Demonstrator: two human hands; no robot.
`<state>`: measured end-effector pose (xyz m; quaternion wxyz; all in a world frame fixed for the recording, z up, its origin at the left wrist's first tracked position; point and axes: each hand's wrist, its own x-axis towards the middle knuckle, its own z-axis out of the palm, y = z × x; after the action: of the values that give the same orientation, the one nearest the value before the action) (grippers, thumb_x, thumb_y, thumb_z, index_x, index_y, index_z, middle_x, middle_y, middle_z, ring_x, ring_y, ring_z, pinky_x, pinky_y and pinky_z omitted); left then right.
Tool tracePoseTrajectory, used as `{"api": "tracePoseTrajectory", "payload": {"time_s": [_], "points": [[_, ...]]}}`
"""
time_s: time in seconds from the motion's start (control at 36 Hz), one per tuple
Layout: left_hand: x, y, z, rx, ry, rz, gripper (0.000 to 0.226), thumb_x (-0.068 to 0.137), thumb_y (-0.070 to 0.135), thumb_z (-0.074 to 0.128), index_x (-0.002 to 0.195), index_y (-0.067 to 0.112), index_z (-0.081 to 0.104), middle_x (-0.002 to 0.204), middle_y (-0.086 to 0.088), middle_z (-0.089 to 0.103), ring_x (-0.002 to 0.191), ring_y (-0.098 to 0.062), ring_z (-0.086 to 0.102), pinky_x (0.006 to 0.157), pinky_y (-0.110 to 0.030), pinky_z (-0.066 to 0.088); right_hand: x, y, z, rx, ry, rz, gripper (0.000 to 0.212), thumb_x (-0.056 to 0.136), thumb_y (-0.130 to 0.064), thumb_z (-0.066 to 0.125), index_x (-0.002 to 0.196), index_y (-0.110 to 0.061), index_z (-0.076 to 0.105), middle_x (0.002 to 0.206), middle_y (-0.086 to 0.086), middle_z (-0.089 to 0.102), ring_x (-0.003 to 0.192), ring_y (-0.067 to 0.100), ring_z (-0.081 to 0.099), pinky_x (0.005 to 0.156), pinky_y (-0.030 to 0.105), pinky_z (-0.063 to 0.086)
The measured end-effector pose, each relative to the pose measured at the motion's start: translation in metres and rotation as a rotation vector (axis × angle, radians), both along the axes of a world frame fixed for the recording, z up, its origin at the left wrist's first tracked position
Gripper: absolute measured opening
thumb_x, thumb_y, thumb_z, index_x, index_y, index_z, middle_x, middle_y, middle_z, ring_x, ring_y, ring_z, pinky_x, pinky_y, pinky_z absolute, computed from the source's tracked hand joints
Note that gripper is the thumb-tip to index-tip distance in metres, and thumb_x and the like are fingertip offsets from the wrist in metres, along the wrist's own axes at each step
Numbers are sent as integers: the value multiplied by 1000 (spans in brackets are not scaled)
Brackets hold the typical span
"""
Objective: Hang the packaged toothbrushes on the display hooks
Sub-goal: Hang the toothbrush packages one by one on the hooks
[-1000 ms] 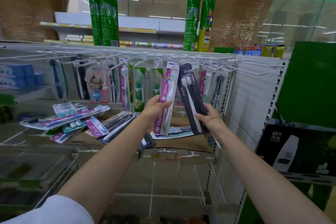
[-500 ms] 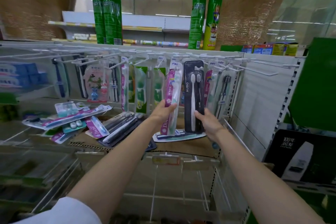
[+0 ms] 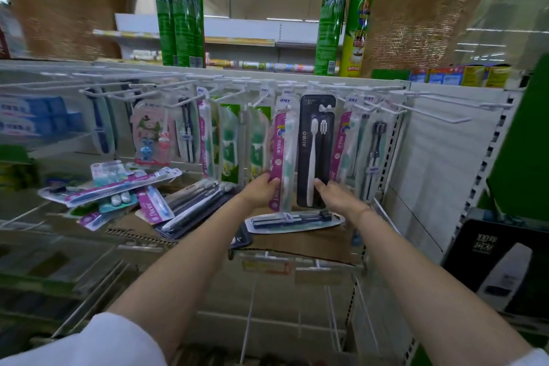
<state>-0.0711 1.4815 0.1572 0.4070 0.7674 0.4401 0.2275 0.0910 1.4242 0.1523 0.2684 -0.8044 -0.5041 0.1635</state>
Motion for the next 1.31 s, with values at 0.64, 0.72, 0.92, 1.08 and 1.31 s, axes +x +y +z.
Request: {"api": "tracePoseTrajectory", "payload": {"time_s": [0.64,0.72,0.92,1.08,1.31], "points": [[-77,5,-21,212,367,222,25,91,14,50,106,3,66,117,-17,63,111,-30,56,91,-35,44,-86,1,-13,-126,50,443,20,93,-14,53,75,-8,60,66,3,60,53,10,54,46,14,44],[-97,16,-20,277,402,279,34,91,23,50,115,3,64,124,-18,60,117,-31,53,95,-34,42,-106,14,-11,-100,103,441,28,94,-10,52,67,-15,56,67,3,59,57,12,57,53,20,52],[-132,47,-19,262,542,209,48,94,35,47,134,8,45,140,-16,46,127,-31,44,100,-33,37,-147,38,-10,-127,-189,404,27,94,-27,54,93,-3,67,100,18,64,94,31,60,73,36,48],[-145,66,-29,352,586,83,63,91,40,51,143,10,33,150,-9,33,138,-22,31,109,-30,27,-172,61,-26,-204,-365,287,49,87,-48,58,119,-11,53,116,12,61,104,30,59,71,30,41],[-147,80,-32,315,535,-58,57,82,48,60,126,11,54,130,-7,56,119,-24,51,96,-31,40,-191,72,-35,-192,-493,49,45,88,-39,57,122,-11,49,124,14,59,115,31,55,91,36,42]]}}
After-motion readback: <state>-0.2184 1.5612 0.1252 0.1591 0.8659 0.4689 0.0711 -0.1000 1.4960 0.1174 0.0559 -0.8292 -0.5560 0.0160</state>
